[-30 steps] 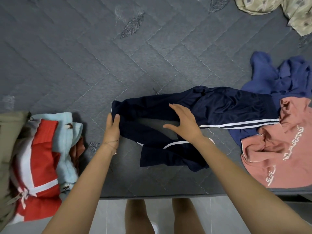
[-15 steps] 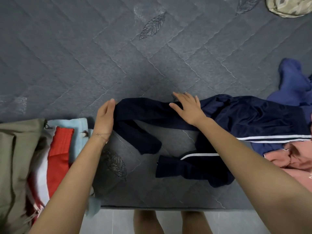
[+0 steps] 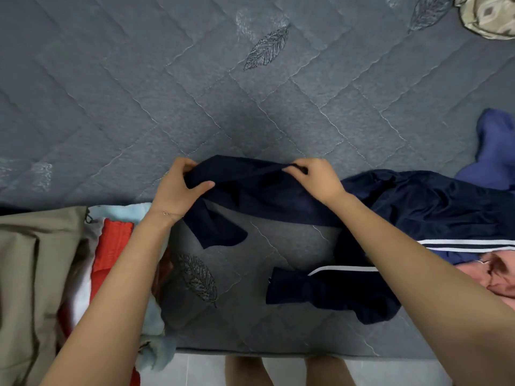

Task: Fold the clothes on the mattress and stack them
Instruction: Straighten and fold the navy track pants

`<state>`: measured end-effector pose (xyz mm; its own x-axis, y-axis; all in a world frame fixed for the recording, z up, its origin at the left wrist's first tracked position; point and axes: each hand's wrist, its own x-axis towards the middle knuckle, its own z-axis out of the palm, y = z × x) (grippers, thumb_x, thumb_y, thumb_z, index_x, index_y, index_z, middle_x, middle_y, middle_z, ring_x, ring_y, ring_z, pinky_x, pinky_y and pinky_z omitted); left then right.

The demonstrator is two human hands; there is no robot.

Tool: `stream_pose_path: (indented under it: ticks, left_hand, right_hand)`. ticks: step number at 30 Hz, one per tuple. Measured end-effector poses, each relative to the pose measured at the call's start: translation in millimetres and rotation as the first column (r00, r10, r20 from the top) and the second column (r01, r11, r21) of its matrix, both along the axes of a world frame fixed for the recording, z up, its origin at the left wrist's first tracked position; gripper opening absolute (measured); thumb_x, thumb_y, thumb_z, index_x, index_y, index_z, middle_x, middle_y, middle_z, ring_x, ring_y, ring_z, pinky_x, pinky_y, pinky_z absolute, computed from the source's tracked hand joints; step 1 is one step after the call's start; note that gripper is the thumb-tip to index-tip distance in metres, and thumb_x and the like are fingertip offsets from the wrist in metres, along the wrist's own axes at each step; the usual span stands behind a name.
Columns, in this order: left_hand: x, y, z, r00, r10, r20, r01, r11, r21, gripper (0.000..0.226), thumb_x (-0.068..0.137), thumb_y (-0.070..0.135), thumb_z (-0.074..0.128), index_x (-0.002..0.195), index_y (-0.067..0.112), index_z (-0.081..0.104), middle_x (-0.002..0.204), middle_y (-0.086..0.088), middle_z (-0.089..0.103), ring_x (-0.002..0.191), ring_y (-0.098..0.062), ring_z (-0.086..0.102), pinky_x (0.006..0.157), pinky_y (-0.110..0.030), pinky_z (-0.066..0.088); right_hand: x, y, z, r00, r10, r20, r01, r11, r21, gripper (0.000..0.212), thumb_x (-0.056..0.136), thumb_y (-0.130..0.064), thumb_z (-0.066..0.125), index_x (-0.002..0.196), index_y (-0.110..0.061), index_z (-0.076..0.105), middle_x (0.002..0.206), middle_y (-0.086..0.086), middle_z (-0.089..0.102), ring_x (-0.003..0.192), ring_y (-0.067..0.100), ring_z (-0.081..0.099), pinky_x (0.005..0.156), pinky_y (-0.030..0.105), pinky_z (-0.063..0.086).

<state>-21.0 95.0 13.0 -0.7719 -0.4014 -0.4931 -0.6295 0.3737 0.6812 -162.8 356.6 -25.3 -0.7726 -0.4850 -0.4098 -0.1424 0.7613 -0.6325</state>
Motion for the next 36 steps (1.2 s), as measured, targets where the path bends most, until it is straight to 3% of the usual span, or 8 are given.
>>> stream_pose_path:
  ticks: [5,8,12,16,19,23,28,36]
  left_hand:
    - [-8.1,-13.3,-4.1,0.999,-0.023,0.029,0.025,0.998,-0.057,0.015,0.086,0.009,0.070,0.090,0.010,0.056,0.084,0.005,0.056,0.086,-0.014,0.054,0.069,-0.011,0.038]
    - [-20.6,-19.3,-6.6,0.999,0.005,0.050,-0.003,0.999,-0.044,0.029,0.086,0.004,0.067,0.076,0.018,0.044,0.076,0.000,0.049,0.078,-0.018,0.048,0.069,-0.028,0.037]
    - [-38.6,-23.0,-2.6,0.999,0.033,0.009,-0.032,0.998,-0.058,0.042,0.083,0.001,0.069,0.067,0.021,0.035,0.065,0.004,0.040,0.063,-0.012,0.038,0.053,-0.016,0.031]
    - [-44.0,-25.7,4.1,0.998,0.066,0.001,-0.066,0.993,0.099,0.038,0.080,0.004,0.076,0.069,0.018,0.042,0.065,0.004,0.048,0.058,-0.004,0.045,0.052,-0.008,0.036]
    - [-38.6,-39.5,4.4,0.991,-0.064,0.114,0.040,0.979,0.202,0.020,0.082,0.006,0.075,0.080,0.011,0.056,0.078,-0.001,0.059,0.074,-0.010,0.055,0.067,-0.012,0.044]
    - [-28.0,-63.4,1.1,0.959,-0.199,0.204,0.182,0.979,0.096,0.019,0.091,0.014,0.065,0.099,-0.003,0.066,0.094,-0.012,0.063,0.088,-0.018,0.056,0.072,-0.017,0.042]
    - [-26.0,-90.9,17.4,0.973,-0.135,0.185,0.091,0.970,0.225,0.019,0.100,0.022,0.051,0.086,0.014,0.061,0.074,-0.002,0.056,0.064,-0.011,0.051,0.051,-0.014,0.045]
    - [-58.6,-161.9,36.4,0.922,-0.374,0.098,0.368,0.927,0.072,0.009,0.090,0.027,0.067,0.085,0.021,0.071,0.078,0.013,0.070,0.071,0.005,0.062,0.070,-0.006,0.044]
  right_hand:
    - [-23.6,0.9,14.1,0.988,-0.027,-0.153,0.035,0.998,0.051,0.033,0.100,-0.036,0.053,0.092,-0.011,0.073,0.084,0.007,0.070,0.081,0.025,0.060,0.074,0.037,0.046]
    - [-30.7,-5.9,16.2,0.983,-0.055,-0.174,0.052,0.998,-0.020,0.027,0.098,-0.030,0.057,0.091,-0.010,0.074,0.085,0.004,0.067,0.084,0.020,0.058,0.074,0.033,0.043]
    - [-35.6,-13.7,15.6,0.973,-0.219,-0.071,0.207,0.968,-0.143,0.024,0.097,-0.024,0.059,0.083,-0.009,0.070,0.067,-0.007,0.059,0.068,0.009,0.053,0.068,0.026,0.038]
    - [-36.9,-15.6,15.8,0.953,-0.304,-0.008,0.298,0.939,-0.171,0.018,0.097,-0.023,0.060,0.085,-0.012,0.069,0.078,-0.005,0.066,0.076,0.009,0.058,0.072,0.020,0.043]
    - [-40.2,-12.9,15.8,0.936,-0.353,0.008,0.349,0.921,-0.175,0.019,0.096,-0.022,0.059,0.079,-0.016,0.064,0.075,-0.003,0.064,0.073,0.008,0.055,0.070,0.019,0.042]
    - [-38.6,-15.3,10.8,0.957,-0.289,0.021,0.289,0.949,-0.125,0.022,0.097,-0.023,0.059,0.076,-0.016,0.063,0.077,0.006,0.066,0.073,0.011,0.055,0.073,0.028,0.043]
    - [-27.7,-21.8,13.2,0.959,-0.245,0.143,0.262,0.958,-0.118,0.029,0.096,-0.025,0.061,0.068,-0.023,0.062,0.061,-0.011,0.052,0.059,-0.001,0.045,0.064,0.018,0.038]
    - [-23.6,-35.8,18.0,0.940,-0.312,0.142,0.332,0.931,-0.151,0.025,0.096,-0.023,0.062,0.079,-0.006,0.067,0.076,0.007,0.062,0.076,0.014,0.053,0.078,0.032,0.042]
